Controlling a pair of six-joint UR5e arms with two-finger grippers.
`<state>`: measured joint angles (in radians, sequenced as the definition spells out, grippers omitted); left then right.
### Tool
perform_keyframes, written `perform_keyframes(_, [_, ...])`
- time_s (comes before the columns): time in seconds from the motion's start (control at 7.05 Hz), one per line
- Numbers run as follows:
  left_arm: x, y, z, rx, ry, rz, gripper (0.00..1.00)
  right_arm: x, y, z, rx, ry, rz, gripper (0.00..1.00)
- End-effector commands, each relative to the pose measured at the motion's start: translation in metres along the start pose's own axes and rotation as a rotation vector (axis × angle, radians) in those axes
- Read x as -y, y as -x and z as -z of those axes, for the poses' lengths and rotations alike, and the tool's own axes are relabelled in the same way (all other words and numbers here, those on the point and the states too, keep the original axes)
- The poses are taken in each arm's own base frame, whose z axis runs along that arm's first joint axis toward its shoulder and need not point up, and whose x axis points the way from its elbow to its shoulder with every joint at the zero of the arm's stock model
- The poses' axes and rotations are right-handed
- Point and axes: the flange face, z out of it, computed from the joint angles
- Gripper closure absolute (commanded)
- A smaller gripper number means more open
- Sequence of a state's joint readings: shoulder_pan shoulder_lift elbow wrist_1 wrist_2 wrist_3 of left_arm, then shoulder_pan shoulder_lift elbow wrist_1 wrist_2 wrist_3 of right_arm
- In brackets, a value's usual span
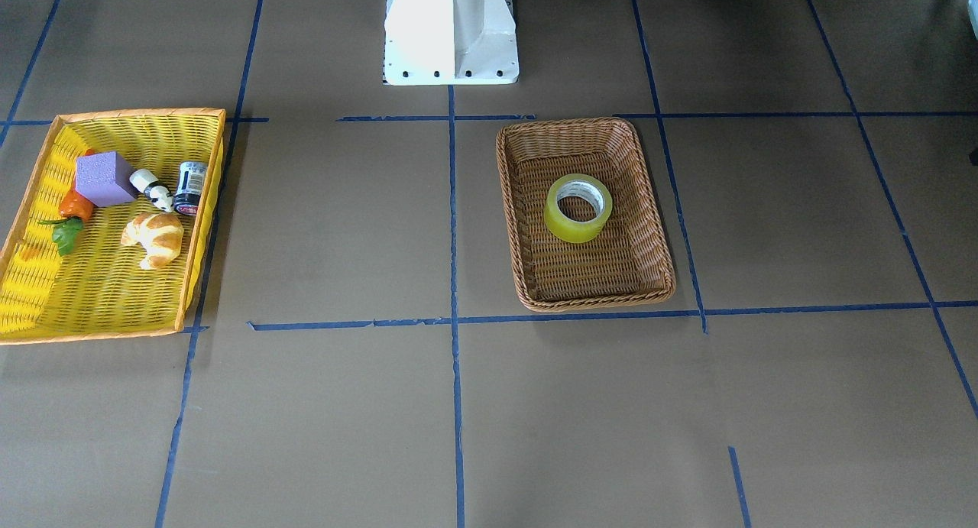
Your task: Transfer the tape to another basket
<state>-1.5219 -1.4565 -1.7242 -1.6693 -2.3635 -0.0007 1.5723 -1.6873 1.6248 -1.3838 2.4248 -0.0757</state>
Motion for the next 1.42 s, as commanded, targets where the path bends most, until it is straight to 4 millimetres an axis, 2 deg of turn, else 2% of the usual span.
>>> perform_keyframes(0.0, [-0.011, 0.015, 0.014, -0.001, 0.044, 0.037, 0.0, 0.002, -0.003, -0.002, -0.001, 0.007, -0.035, 0.0])
perform_keyframes(0.43, [0.007, 0.022, 0.025, -0.005, 0.087, 0.06, 0.0, 0.003, -0.001, -0.001, 0.005, 0.003, -0.069, 0.0])
perform_keyframes(0.71, [0.007, 0.026, 0.021, -0.007, 0.09, 0.06, 0.0, 0.002, -0.002, -0.003, 0.011, 0.008, -0.076, 0.0])
perform_keyframes(1.14, [-0.002, 0.048, -0.002, -0.008, 0.088, 0.058, 0.0, 0.001, -0.001, -0.002, 0.042, 0.007, -0.085, 0.0])
perform_keyframes(1.28, [-0.002, 0.048, -0.002, -0.01, 0.088, 0.059, 0.0, 0.0, -0.001, -0.001, 0.041, 0.006, -0.086, 0.0])
